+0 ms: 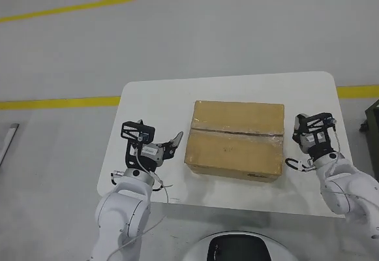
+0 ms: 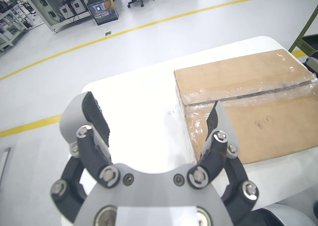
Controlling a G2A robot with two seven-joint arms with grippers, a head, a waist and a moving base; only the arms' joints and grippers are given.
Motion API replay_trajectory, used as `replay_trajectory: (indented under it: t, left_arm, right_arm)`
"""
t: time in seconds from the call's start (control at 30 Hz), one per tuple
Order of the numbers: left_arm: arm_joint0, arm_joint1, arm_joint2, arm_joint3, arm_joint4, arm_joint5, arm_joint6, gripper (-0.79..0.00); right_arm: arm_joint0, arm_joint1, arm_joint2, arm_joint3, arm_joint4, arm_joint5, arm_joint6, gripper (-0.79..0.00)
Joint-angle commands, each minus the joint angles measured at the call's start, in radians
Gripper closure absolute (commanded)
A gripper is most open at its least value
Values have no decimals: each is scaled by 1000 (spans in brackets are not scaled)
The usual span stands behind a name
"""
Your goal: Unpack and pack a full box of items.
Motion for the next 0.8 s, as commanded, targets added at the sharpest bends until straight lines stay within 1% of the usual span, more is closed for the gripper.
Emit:
replay_trajectory:
  t: [0.0, 0.17, 0.2, 0.23, 0.27, 0.3, 0.33, 0.37, 0.47, 0.57, 0.63, 0.77]
  left_arm:
    - [5, -1, 10, -7, -6, 4, 10, -785]
    - [9, -4, 52, 1, 0, 34, 40, -785]
    - [9, -4, 58, 3, 0, 36, 42, -785]
    - [9, -4, 58, 3, 0, 36, 42, -785]
    - [9, -4, 58, 3, 0, 36, 42, -785]
    - [9, -4, 59, 3, 1, 37, 43, -785]
    - [9, -4, 59, 3, 1, 36, 43, -785]
    - [9, -4, 58, 3, 1, 36, 42, -784]
    - [9, -4, 58, 3, 0, 36, 42, -785]
    - [9, -4, 58, 3, 0, 36, 42, -785]
    - [9, -4, 58, 3, 0, 36, 42, -785]
    - [9, -4, 58, 3, 0, 36, 42, -784]
  right_arm:
    - [-48, 6, 66, -45, -23, -7, 3, 0]
    - [-191, 18, 231, -135, -67, -48, -8, 0]
    - [-218, 18, 256, -148, -69, -57, -7, -22]
    - [-242, 19, 277, -159, -79, -69, 2, -369]
    - [-253, 19, 291, -166, -81, -69, 4, -785]
    - [-240, 19, 276, -160, -78, -67, 0, -6]
    - [-254, 19, 291, -166, -81, -70, 4, -16]
    - [-256, 19, 294, -167, -82, -70, 5, -53]
    - [-254, 19, 291, -166, -81, -70, 5, -260]
    - [-253, 19, 291, -166, -81, -69, 4, -446]
    - [-253, 19, 291, -166, -81, -69, 4, -552]
    - [-253, 19, 291, -166, -81, -69, 4, -707]
